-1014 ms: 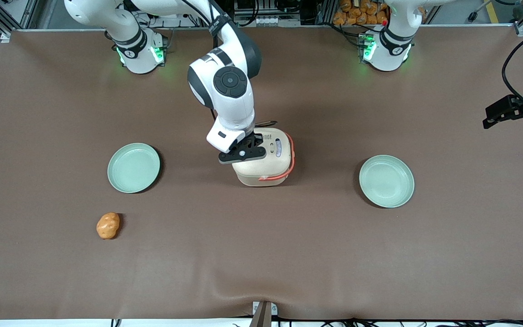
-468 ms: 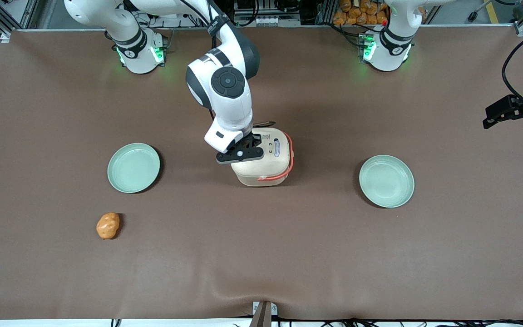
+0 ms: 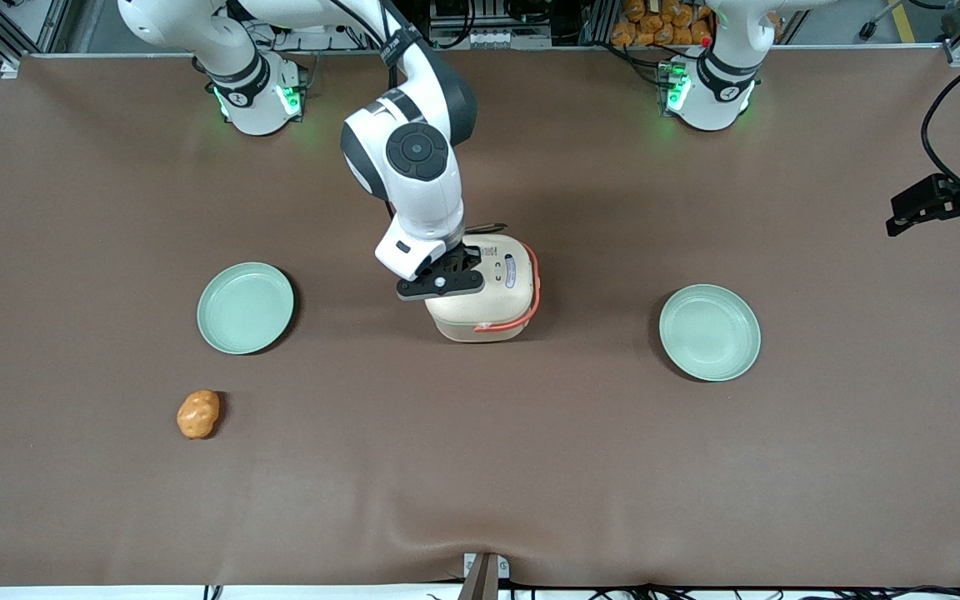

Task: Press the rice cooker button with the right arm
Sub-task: 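Press down on the rice cooker's lid button with the closed right gripper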

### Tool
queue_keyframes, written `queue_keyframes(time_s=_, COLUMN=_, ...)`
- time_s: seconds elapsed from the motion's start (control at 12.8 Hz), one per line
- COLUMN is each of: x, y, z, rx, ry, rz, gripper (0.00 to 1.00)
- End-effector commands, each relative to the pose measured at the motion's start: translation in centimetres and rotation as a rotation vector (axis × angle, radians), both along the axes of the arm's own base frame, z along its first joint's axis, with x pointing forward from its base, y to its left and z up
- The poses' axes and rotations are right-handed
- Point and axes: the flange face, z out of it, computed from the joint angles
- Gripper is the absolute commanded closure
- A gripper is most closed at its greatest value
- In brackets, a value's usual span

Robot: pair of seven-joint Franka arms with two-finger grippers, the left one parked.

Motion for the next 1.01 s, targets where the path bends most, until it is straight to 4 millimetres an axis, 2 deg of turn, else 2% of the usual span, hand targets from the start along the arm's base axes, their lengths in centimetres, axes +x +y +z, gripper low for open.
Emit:
queue_keyframes(time_s=0.0, x=-1.1, y=-0.7, z=-4.2, rx=-0.026, ry=0.06, rz=-0.027, gripper=1.0)
queue_keyframes(time_s=0.23, x=-1.8, y=-1.0, z=-6.1, rx=-0.016, ry=0.045, rz=-0.028, gripper=1.0)
queue_keyframes(time_s=0.55, x=-1.9, y=-0.9, z=-6.2, rx=-0.009, ry=0.05, rz=-0.032, gripper=1.0)
queue_keyframes(time_s=0.7, x=-1.7, y=-0.8, z=-5.1, rx=0.014, ry=0.057, rz=-0.041, gripper=1.0)
queue_keyframes(time_s=0.94, x=-1.2, y=0.0, z=-0.9, rx=0.052, ry=0.084, rz=-0.044, gripper=0.94)
